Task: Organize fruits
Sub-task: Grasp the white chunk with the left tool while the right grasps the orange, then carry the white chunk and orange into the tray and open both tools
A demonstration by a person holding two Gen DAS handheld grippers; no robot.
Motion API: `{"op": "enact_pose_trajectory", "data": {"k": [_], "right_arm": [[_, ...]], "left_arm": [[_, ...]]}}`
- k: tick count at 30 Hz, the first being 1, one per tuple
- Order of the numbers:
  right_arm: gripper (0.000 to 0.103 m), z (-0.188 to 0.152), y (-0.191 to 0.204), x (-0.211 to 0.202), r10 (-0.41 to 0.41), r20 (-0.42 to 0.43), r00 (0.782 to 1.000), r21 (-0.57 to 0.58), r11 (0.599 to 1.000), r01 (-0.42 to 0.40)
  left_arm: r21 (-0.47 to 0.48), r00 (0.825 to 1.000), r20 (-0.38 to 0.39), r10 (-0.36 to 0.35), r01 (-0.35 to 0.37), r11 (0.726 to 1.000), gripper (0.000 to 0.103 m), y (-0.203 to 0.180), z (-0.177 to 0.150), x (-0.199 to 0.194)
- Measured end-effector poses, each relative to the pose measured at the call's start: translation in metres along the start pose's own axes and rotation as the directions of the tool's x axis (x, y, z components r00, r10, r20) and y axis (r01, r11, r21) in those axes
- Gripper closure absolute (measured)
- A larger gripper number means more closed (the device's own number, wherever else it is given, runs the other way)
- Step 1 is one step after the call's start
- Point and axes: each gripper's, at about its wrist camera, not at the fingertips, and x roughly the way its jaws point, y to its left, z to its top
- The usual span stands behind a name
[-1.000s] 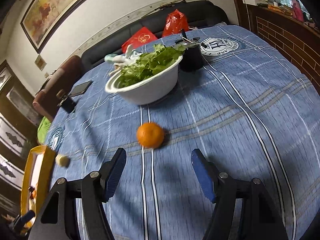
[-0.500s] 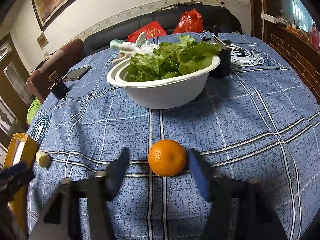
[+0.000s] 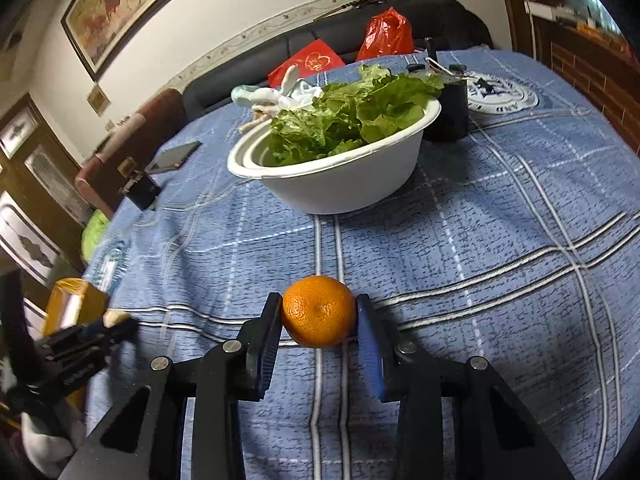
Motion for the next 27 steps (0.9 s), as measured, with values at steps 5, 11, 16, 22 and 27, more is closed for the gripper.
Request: {"op": "enact_pose_trajectory", "data": {"k": [5, 11, 16, 22, 27], "right_arm": [[0.063, -0.002, 0.000, -0.007, 0.097, 0.001, 0.995, 0.038, 0.995, -0.097], [0.063, -0.008, 0.009, -0.006, 0.180, -0.024, 0.983, 0.058, 0.982, -0.179], [0.063, -0.015, 0.026, -0.006, 0.171, -0.035, 0.985, 0.024, 0.985, -0.170], [0.063, -0.030, 0.082, -0.022, 0.173, -0.039, 0.984, -0.096, 0.980, -0.176], [0.062, -0.049, 0.153, -0.022, 0.234, -0.102, 0.967, -0.192, 0.949, -0.250]], "left_arm": [[-0.063, 0.998, 0.032, -0.058, 0.060, 0.996, 0.072, 0.006, -0.014, -0.030], [-0.147, 0.988, 0.100, -0.114, 0.128, 0.981, 0.072, 0.022, -0.042, -0.078], [-0.227, 0.985, 0.154, -0.075, 0.110, 0.968, 0.072, 0.055, -0.072, -0.117], [-0.369, 0.986, 0.160, 0.038, 0.024, 0.929, 0.072, 0.123, -0.107, -0.141], [-0.453, 0.985, 0.158, 0.068, 0.011, 0.891, 0.072, 0.167, -0.134, -0.151]]}}
